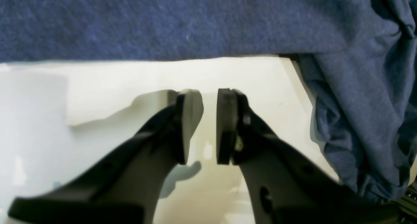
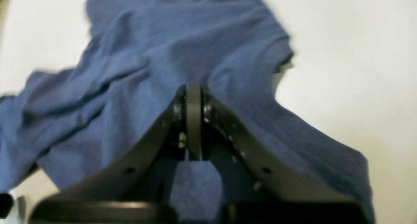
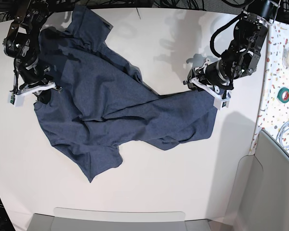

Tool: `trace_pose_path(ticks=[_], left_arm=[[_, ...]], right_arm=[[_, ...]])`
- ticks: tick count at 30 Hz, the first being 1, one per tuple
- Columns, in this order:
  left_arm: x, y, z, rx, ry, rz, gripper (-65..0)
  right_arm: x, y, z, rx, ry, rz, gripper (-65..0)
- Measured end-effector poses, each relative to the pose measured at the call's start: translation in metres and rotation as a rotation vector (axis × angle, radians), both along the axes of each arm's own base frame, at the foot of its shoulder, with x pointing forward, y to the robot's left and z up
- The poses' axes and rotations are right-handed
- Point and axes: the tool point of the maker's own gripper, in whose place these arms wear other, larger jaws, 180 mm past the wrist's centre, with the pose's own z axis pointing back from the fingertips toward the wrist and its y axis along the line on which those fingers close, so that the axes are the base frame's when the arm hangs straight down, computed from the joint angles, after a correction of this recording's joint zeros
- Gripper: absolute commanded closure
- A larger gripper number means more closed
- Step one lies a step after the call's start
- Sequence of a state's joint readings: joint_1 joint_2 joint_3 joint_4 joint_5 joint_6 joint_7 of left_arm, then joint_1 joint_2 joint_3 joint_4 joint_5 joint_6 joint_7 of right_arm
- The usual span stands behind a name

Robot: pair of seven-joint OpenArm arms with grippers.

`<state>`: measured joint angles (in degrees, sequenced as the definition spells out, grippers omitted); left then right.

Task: Layout the t-shirt on the table in an organized manner, then fold the t-shirt properly
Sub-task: 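Pull the right gripper's edge away from the left gripper to spread the shirt, then move the right gripper back onto the shirt's shoulder edge and grip it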

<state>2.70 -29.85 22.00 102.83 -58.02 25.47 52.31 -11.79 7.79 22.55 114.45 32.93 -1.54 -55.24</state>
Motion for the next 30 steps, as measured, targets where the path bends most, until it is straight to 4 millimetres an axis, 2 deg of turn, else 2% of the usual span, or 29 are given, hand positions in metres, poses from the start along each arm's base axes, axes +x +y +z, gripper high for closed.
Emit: trace_pose_path(ticks=[3,6,10,12,15,18,25,30], left_arm=[[0.000,0.000,0.000,0.001,0.000,0.000,-13.3],[0.000,0.000,0.000,0.000,-0.001,0.000,-13.3],[0.000,0.000,0.000,0.000,0.001,0.000,-13.3],[0.000,0.000,0.000,0.001,-0.001,0.000,-13.3],[0.000,0.000,0.000,0.003,0.000,0.000,-13.3],[0.000,0.001,-0.001,0.008,-0.003,0.001,-13.3],[0.000,0.001,-0.001,0.009,0.000,0.000,-13.3],[-0.004,0.002,-0.003,0.011,0.007,0.000,-13.5]], right_arm=[[-0.002,-0.014,-0.014,-0.006,0.037,-0.071,0.0],[0.005,-0.020,-0.033,0.016,0.078,-0.094,0.0],[0.007,-0.022,-0.079,0.089,0.193,-0.116,0.0],[0.014,-0.025,-0.090,0.111,0.192,-0.126,0.0],[0.030,-0.037,-0.095,0.120,0.203,-0.122,0.0],[0.045,-0.059,-0.094,0.104,0.204,-0.138,0.0],[0.072,-0.111,-0.082,0.071,0.248,-0.202,0.0],[0.097,-0.124,-0.074,0.059,0.229,-0.222,0.0]])
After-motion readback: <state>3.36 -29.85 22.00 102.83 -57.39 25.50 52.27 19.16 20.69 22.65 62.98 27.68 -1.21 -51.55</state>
